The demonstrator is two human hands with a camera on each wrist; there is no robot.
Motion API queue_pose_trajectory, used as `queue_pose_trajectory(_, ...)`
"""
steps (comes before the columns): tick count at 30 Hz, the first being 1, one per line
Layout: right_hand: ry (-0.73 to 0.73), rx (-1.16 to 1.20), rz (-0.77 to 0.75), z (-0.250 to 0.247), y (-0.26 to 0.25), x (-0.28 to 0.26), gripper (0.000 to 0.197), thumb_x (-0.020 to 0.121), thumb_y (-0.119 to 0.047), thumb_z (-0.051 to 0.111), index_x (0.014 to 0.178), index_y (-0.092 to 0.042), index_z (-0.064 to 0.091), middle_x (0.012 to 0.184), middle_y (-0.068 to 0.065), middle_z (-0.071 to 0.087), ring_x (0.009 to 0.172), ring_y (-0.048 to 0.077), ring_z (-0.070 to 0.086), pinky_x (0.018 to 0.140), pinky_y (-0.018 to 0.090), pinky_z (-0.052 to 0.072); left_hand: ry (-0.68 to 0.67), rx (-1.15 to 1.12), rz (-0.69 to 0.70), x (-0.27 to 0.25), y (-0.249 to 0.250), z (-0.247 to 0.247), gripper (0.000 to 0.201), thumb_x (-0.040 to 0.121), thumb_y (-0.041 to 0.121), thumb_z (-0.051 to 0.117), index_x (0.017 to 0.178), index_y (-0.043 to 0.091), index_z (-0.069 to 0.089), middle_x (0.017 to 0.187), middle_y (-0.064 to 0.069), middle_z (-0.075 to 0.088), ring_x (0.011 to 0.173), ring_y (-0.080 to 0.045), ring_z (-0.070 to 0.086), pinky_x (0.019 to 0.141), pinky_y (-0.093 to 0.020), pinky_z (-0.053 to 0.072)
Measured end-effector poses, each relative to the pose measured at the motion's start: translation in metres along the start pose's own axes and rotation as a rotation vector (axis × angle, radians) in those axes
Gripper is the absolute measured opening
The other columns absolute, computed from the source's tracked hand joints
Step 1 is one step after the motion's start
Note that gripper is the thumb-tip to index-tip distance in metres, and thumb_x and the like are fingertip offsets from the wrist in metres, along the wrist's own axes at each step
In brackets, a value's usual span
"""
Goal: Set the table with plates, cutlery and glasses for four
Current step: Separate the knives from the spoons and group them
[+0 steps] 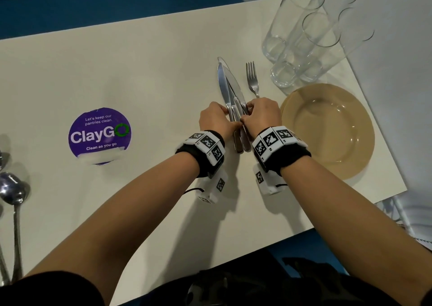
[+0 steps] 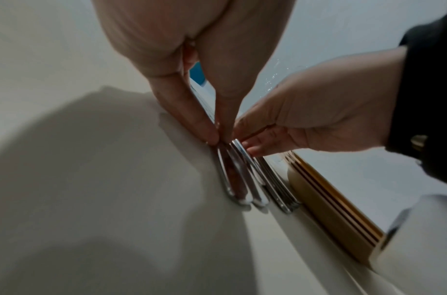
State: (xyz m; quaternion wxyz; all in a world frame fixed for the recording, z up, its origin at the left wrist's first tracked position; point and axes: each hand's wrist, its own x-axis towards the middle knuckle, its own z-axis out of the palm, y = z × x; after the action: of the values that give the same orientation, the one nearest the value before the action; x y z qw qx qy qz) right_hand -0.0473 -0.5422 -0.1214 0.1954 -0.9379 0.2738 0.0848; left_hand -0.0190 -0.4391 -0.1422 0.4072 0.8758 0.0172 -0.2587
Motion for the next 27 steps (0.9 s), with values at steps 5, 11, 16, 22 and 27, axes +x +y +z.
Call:
queue_pose_trajectory(5,0.005,-0.023,0.003,0.004,0.002,0.002,0.017,0.087,-0.007,0.057,0.095,-0.003,0.072,0.095,0.016,0.07,0.091,0.033,0.065,0.079,0.035,0.054,-0.021,0.003,0.009,0.001,-0.001,-0.001,0.05,0.07,0.026,0.08,0.112,0.012,0.056,0.106,-0.005,0.066,0.099,-0.019,0.061,0.074,-0.021,0.04)
queue_pose_trajectory(11,0.043,-0.043,-0.013,0.004,-0.005,0.012,0.018,0.089,-0.006,0.057,0.102,-0.003,0.069,0.102,0.015,0.068,0.095,0.031,0.065,0.081,0.033,0.053,-0.042,0.021,0.015,0.003,-0.001,-0.002,0.054,0.069,0.027,0.082,0.113,0.012,0.055,0.109,-0.005,0.064,0.1,-0.019,0.06,0.076,-0.023,0.043)
queue_pose_trajectory(16,0.047,-0.02,-0.013,0.007,-0.009,0.014,0.021,0.088,-0.019,0.063,0.101,-0.004,0.069,0.102,0.014,0.067,0.093,0.03,0.064,0.081,0.035,0.053,-0.037,0.023,0.013,0.005,-0.001,-0.003,0.054,0.069,0.025,0.082,0.114,0.011,0.055,0.11,-0.006,0.064,0.101,-0.019,0.061,0.076,-0.022,0.043)
queue_pose_trajectory(22,0.04,-0.018,-0.001,0.006,-0.002,0.01,0.015,0.085,-0.014,0.065,0.093,-0.003,0.071,0.093,0.013,0.07,0.089,0.029,0.066,0.077,0.032,0.053,-0.01,0.014,0.008,0.009,0.001,-0.005,0.051,0.071,0.025,0.08,0.113,0.012,0.056,0.11,-0.005,0.064,0.101,-0.019,0.06,0.074,-0.02,0.04)
queue_pose_trajectory(27,0.026,-0.006,0.007,0.006,0.002,0.002,0.019,0.084,-0.017,0.065,0.094,-0.002,0.071,0.094,0.015,0.07,0.09,0.031,0.065,0.078,0.033,0.053,-0.002,0.025,0.023,0.007,0.002,-0.006,0.051,0.072,0.027,0.079,0.115,0.011,0.056,0.113,-0.005,0.064,0.103,-0.019,0.061,0.078,-0.022,0.044)
